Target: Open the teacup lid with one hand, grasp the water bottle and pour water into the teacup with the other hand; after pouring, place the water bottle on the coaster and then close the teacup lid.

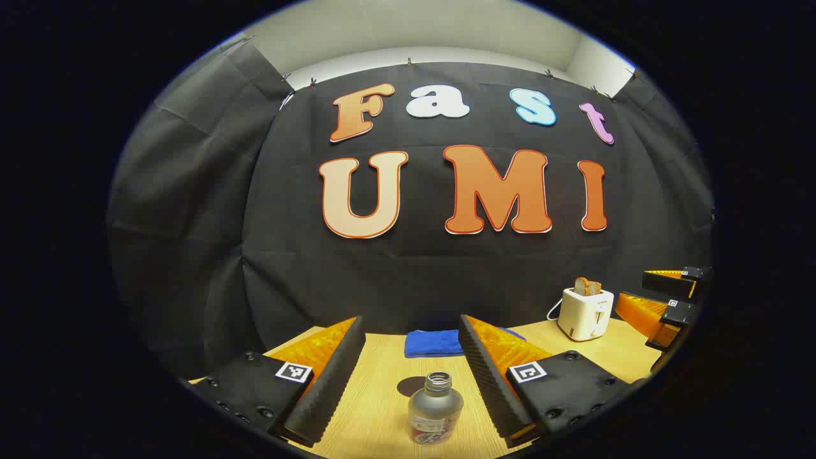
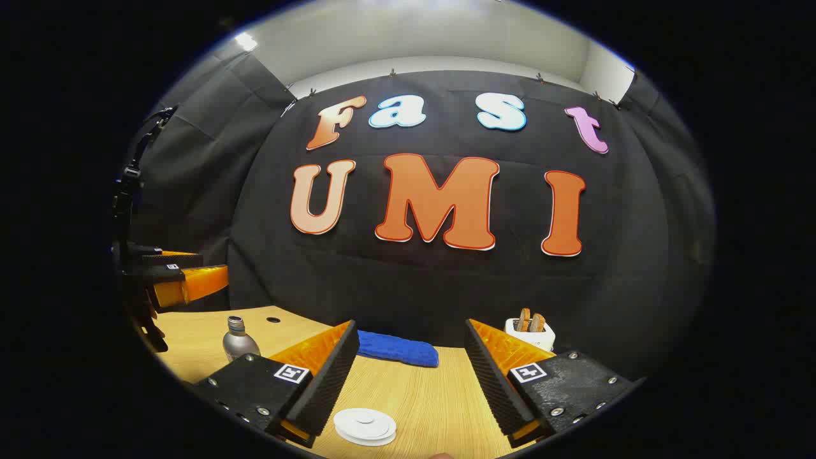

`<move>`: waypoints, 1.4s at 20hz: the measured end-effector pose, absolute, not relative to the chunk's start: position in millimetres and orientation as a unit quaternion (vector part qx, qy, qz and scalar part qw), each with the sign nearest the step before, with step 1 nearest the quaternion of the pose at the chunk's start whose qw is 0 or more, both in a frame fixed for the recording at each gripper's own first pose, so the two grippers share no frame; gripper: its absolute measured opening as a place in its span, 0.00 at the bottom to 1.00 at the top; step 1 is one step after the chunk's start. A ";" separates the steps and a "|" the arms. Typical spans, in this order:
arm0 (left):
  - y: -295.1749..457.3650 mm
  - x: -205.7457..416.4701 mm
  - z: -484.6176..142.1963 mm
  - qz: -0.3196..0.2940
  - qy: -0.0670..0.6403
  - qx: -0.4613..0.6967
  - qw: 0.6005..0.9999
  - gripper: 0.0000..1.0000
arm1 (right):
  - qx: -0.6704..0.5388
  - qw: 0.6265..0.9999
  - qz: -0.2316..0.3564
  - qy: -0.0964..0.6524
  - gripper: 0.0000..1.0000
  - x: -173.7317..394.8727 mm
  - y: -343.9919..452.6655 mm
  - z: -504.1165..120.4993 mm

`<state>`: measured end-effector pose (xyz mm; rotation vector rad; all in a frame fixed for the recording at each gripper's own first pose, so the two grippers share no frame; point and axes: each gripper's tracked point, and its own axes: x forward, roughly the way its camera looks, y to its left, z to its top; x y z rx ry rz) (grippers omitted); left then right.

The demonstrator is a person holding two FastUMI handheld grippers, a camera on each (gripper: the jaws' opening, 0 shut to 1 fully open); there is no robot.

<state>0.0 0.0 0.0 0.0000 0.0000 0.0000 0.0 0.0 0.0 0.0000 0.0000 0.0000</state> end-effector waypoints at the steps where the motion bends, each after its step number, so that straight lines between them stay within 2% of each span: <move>1: -1.0 -0.8 0.6 -0.002 0.000 0.001 1.000 0.99 | 0.000 1.000 -0.002 -0.001 0.99 0.6 -1.7 0.9; 16: 2.1 0.4 -11.7 0.007 0.015 0.007 1.000 0.97 | 0.004 1.000 0.010 0.020 0.98 -1.3 -5.2 -17.9; 19: 0.9 -0.1 -15.9 0.005 0.018 0.010 1.000 0.99 | 0.008 0.999 0.024 0.042 0.99 -0.4 4.0 -38.3; 20: 0.4 -0.6 -16.9 0.004 0.018 0.011 1.000 0.96 | 0.007 0.998 0.032 0.051 0.99 0.1 8.3 -48.4; 24: 4.1 -3.8 -25.0 0.005 0.024 0.020 1.000 0.96 | 0.009 0.993 0.060 0.099 0.98 2.9 26.0 -92.5; 25: 4.4 -4.9 -26.6 0.004 0.025 0.020 0.999 0.99 | 0.013 0.991 0.071 0.112 0.97 4.0 32.1 -104.8; 26: 5.6 -7.2 -29.6 0.004 0.026 0.020 0.999 0.98 | 0.016 0.988 0.076 0.131 0.96 5.0 35.6 -118.3; 28: 9.8 -10.6 -35.7 0.006 0.030 0.017 0.999 0.96 | 0.018 0.983 0.085 0.163 0.88 5.5 43.0 -141.7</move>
